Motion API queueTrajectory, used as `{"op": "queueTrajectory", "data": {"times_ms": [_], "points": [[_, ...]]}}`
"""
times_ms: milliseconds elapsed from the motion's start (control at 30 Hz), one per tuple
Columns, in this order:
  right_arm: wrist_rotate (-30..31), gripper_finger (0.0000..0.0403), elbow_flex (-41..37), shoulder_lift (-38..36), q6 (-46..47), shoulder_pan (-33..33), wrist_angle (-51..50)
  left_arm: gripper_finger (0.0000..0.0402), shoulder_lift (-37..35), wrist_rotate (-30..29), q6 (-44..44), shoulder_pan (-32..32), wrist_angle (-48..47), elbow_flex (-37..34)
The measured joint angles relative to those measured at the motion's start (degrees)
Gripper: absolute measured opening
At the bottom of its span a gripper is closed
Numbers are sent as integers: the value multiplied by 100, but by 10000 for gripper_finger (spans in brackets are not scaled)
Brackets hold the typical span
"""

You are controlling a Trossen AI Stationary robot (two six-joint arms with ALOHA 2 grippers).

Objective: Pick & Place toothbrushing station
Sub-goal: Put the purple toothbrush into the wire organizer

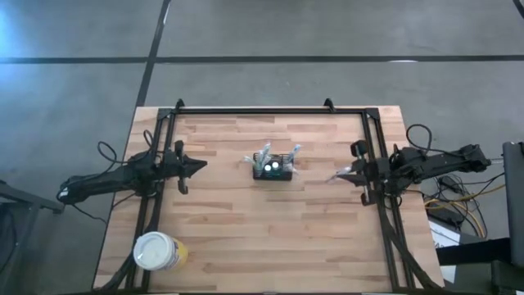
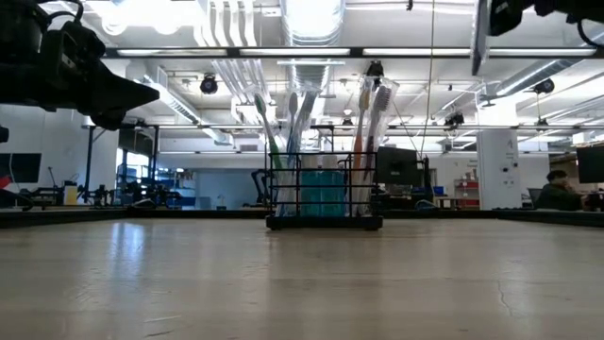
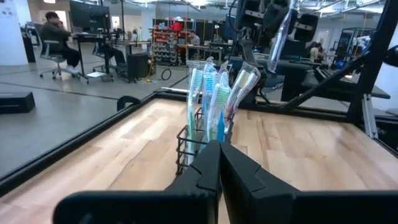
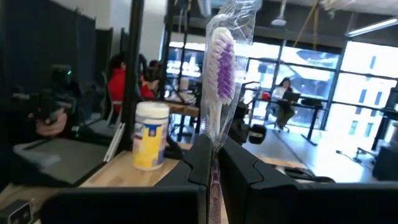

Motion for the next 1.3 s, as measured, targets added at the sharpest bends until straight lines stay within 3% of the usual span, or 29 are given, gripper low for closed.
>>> {"op": "queueTrajectory", "data": {"times_ms": [500, 767, 1300], "points": [[22, 13, -1201, -1382, -80, -6, 38, 12, 0, 24, -69, 0, -17, 2], [21, 13, -1785, -1839, -272, -5, 596, 12, 1, 184, -96, -2, 14, 2], [7, 13, -1846, -1948, 20, 0, 133, 12, 2, 181, -38, -2, -15, 2]]}}
